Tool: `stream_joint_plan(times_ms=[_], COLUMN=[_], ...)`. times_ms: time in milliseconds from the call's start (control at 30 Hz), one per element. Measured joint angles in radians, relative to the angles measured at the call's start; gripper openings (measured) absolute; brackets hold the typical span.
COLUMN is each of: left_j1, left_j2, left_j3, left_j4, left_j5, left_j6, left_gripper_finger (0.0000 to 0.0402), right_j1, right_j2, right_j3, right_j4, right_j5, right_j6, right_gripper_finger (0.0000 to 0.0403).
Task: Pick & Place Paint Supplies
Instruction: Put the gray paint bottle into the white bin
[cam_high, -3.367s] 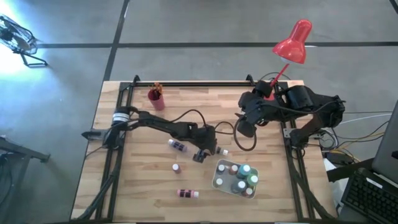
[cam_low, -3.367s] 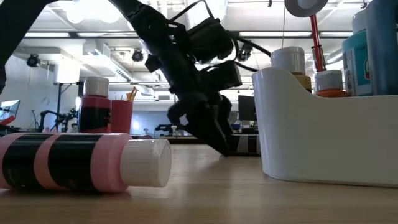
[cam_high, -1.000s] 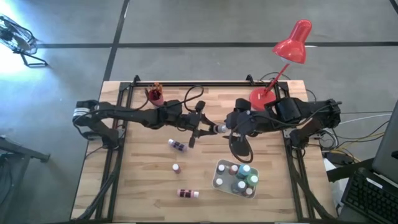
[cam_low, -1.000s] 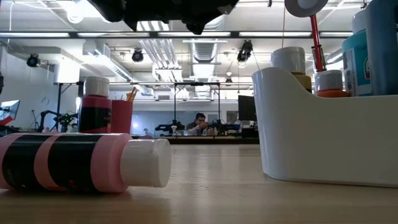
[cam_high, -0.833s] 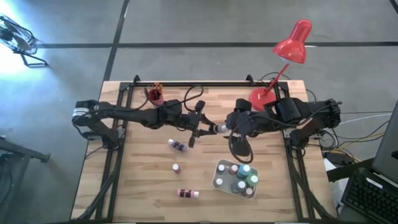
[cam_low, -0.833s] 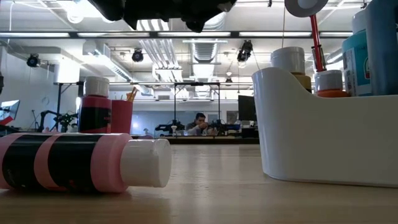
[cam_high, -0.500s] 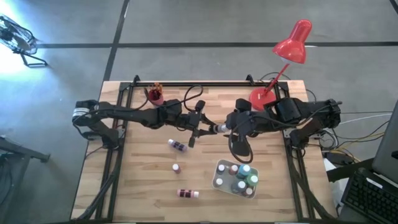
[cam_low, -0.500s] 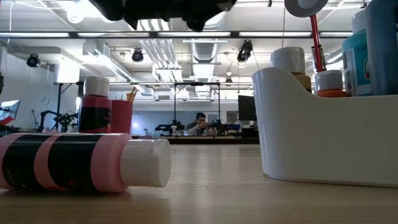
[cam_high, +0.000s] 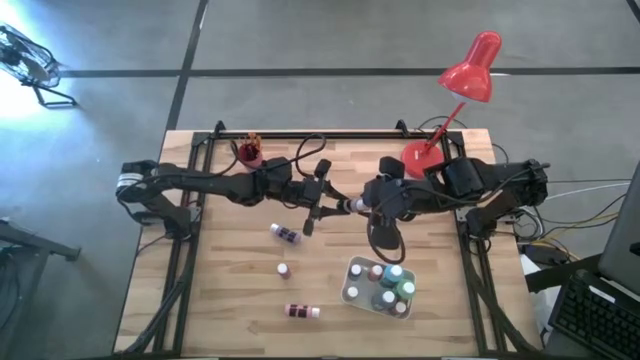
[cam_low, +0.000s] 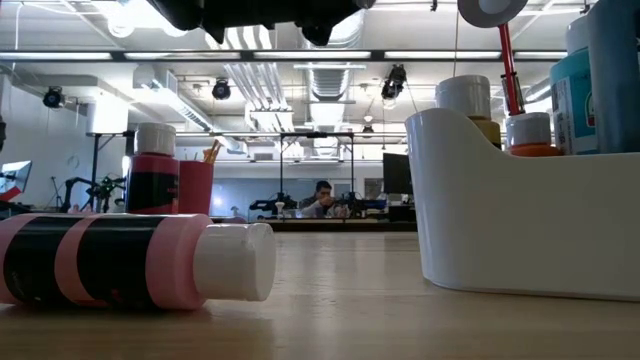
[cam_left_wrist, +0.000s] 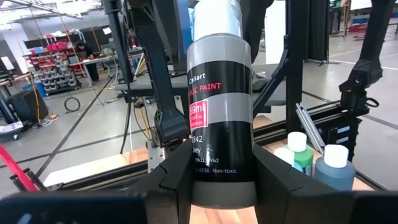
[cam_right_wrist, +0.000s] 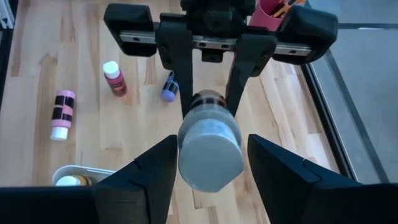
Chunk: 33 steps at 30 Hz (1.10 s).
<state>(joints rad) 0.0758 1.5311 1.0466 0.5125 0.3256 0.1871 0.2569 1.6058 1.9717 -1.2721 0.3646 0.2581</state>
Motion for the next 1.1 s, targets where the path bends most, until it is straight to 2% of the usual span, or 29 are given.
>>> stream_joint_plan(times_ms=[500, 900, 1100], left_j1=[0.0, 0.0, 0.0], left_j2=[0.0, 0.002, 0.002], left_j3=[-0.001, 0.0, 0.0], left_j4=[-0.008, -0.011, -0.002], left_j5=[-0.002, -0.001, -0.001], left_j6=[0.007, 0.014, 0.013], left_gripper_finger=[0.012, 0.012, 0.012], right_j1=[-0.002, -0.003, -0.003], right_j2=[0.0, 0.0, 0.002], right_j3=[0.0, -0.015, -0.032], right_j4=[0.03, 0.026, 0.024], right_j5=[0.001, 0.001, 0.001], right_j6=[0.001, -0.003, -0.004], right_gripper_finger=[0.0155, 0.0186, 0.0178])
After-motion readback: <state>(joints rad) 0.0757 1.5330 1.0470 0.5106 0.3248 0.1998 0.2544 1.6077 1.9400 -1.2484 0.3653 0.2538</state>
